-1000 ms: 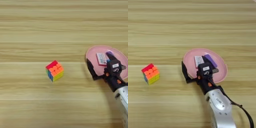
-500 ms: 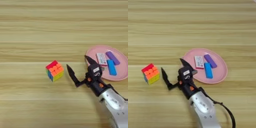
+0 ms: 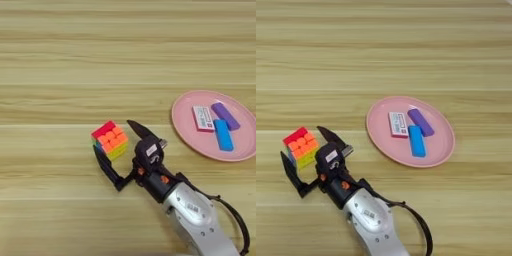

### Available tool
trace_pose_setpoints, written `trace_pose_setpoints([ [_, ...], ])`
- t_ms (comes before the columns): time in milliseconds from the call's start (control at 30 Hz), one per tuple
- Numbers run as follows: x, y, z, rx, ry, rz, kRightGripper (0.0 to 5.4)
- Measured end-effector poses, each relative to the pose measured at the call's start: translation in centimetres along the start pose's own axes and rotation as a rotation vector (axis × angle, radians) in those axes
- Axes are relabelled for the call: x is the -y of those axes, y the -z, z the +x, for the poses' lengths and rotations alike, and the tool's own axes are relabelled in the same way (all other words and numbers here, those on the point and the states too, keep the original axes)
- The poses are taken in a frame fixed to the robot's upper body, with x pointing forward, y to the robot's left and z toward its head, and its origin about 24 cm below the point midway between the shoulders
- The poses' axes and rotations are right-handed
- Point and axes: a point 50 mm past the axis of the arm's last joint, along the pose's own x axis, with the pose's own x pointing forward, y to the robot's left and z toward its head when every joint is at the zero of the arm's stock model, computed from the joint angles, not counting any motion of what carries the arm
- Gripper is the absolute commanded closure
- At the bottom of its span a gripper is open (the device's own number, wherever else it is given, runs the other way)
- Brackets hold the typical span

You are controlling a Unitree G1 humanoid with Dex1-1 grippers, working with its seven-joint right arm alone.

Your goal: Move the objects on the table

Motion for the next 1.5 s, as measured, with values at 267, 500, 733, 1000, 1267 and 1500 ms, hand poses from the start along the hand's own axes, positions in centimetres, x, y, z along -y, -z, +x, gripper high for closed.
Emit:
trace_pose_setpoints([
  [267, 0.2, 0.9, 1.1, -0.007, 0.001, -0.005, 0.04],
  [500, 0.3, 1.9, 1.4, -0.031, 0.003, 0.000, 0.04],
  [733, 0.2, 2.6, 1.5, -0.051, -0.003, 0.006, 0.04],
  [1000, 0.2, 3.5, 1.9, -0.077, -0.002, 0.015, 0.04],
  [1267, 0.2, 3.8, 1.9, -0.089, 0.007, 0.021, 0.27],
  [1500, 0.1, 3.9, 2.1, -0.087, 0.026, 0.037, 1.31],
])
